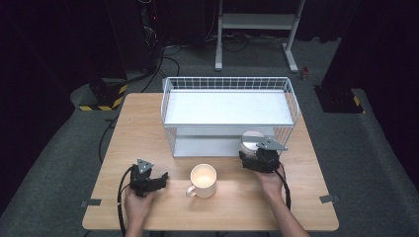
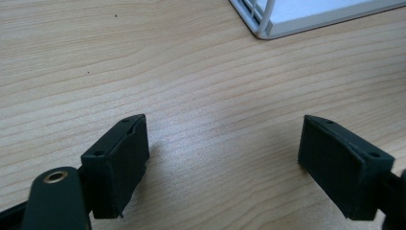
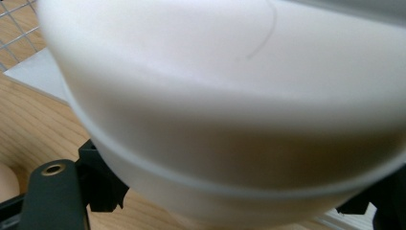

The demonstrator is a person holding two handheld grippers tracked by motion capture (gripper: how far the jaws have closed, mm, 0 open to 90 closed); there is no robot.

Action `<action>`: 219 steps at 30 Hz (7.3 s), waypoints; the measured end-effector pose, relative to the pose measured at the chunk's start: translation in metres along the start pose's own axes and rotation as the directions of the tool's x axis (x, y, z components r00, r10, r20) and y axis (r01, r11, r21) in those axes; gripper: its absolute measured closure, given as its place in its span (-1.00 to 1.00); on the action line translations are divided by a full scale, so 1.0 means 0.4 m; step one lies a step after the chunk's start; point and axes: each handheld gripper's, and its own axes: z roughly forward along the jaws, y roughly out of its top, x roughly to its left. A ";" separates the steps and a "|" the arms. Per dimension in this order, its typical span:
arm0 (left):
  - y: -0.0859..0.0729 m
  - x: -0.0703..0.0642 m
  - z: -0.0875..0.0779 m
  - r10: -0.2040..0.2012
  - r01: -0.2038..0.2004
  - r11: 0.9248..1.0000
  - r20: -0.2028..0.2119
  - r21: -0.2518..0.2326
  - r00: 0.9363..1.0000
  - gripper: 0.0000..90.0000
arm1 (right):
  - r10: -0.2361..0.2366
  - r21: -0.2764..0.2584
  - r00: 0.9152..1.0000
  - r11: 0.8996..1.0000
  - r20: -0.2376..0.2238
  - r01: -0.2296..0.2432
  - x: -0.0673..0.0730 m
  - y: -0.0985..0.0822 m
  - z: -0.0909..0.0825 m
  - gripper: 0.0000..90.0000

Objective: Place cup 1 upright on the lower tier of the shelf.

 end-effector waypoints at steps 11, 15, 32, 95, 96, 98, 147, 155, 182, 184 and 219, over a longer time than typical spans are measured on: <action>0.000 0.000 0.000 -0.001 0.001 1.000 0.000 -0.001 1.000 -0.60 | -0.002 0.028 1.000 1.000 0.017 0.002 -0.009 0.008 0.042 -0.58; 0.000 0.000 0.000 -0.001 0.001 1.000 0.000 -0.001 1.000 -0.60 | -0.008 0.026 1.000 1.000 0.025 0.008 -0.012 0.012 0.049 -0.58; 0.000 0.000 0.000 -0.003 0.003 1.000 -0.002 -0.001 1.000 -0.59 | -0.021 0.011 0.998 1.000 0.052 0.020 -0.026 0.026 0.085 -0.58; 0.000 0.001 -0.001 0.002 -0.002 1.000 -0.001 0.003 1.000 -0.59 | 0.033 0.097 0.989 0.994 0.144 -0.047 -0.035 0.014 0.103 0.01; 0.000 0.001 -0.001 0.002 -0.002 1.000 -0.001 0.003 1.000 -0.59 | 0.045 0.101 0.988 0.993 0.148 -0.060 -0.033 0.017 0.106 0.04; 0.000 0.001 -0.001 0.002 -0.002 1.000 -0.001 0.003 1.000 -0.59 | 0.046 0.095 0.987 0.994 0.156 -0.061 -0.032 0.018 0.109 0.10; 0.000 0.000 0.000 -0.003 0.003 1.000 -0.005 -0.001 1.000 -0.58 | 0.072 0.037 0.994 0.997 0.082 -0.075 -0.059 0.026 0.062 0.00; 0.000 0.000 0.000 -0.003 0.003 1.000 -0.004 -0.002 1.000 -0.58 | 0.079 0.017 0.995 0.997 0.054 -0.080 -0.060 0.028 0.029 -0.02; 0.000 0.000 0.000 -0.003 0.003 1.000 -0.005 -0.002 1.000 -0.58 | 0.129 -0.033 0.992 0.991 0.004 -0.129 -0.095 0.002 -0.050 -0.11; 0.000 0.000 0.000 -0.004 0.004 1.000 -0.005 -0.002 1.000 -0.58 | 0.121 -0.038 0.993 0.992 0.002 -0.121 -0.096 0.000 -0.053 -0.11; 0.000 0.000 0.000 -0.003 0.003 1.000 -0.005 -0.002 1.000 -0.58 | 0.142 -0.051 0.990 0.988 -0.008 -0.143 -0.131 -0.034 -0.131 -0.18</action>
